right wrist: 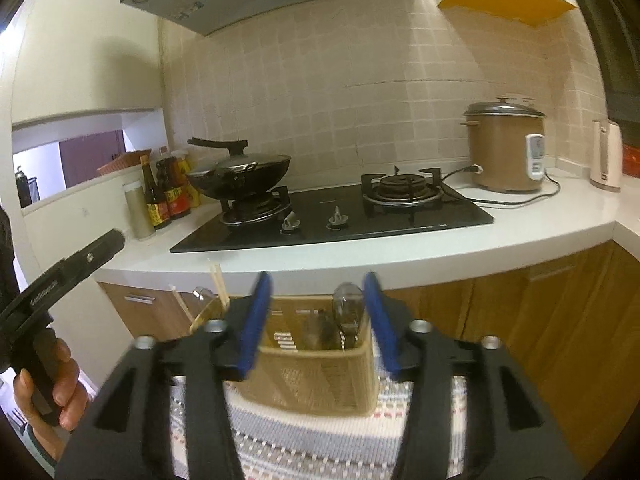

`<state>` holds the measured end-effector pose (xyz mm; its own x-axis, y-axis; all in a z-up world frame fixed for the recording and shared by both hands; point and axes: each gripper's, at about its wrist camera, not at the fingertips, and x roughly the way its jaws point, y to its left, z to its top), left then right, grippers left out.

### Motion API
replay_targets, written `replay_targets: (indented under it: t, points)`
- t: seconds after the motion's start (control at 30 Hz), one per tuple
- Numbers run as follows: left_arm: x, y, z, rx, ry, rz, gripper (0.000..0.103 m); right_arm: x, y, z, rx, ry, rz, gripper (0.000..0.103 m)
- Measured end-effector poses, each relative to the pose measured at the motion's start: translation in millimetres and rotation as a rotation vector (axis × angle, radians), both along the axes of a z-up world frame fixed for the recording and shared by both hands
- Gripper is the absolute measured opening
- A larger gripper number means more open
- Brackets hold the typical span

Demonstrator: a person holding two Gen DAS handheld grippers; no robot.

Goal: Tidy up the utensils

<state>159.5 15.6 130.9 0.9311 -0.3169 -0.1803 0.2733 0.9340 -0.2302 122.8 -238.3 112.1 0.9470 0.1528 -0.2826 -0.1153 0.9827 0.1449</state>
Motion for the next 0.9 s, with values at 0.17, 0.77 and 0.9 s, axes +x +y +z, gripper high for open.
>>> replay_targets:
  t: [0.17,0.77,0.9]
  points:
    - [-45,-4,-13,0.059,0.003,0.005,0.073,-33,3,-8,-0.026,0.011,0.002,0.051]
    - [-87,-27,-88,0.121,-0.006,0.198,0.086,-83,36,-75,-0.192,-0.091,-0.071,0.073]
    - [-83,-31,-99,0.131,0.011,0.208,0.091,-82,36,-86,-0.187,-0.098,-0.090,0.080]
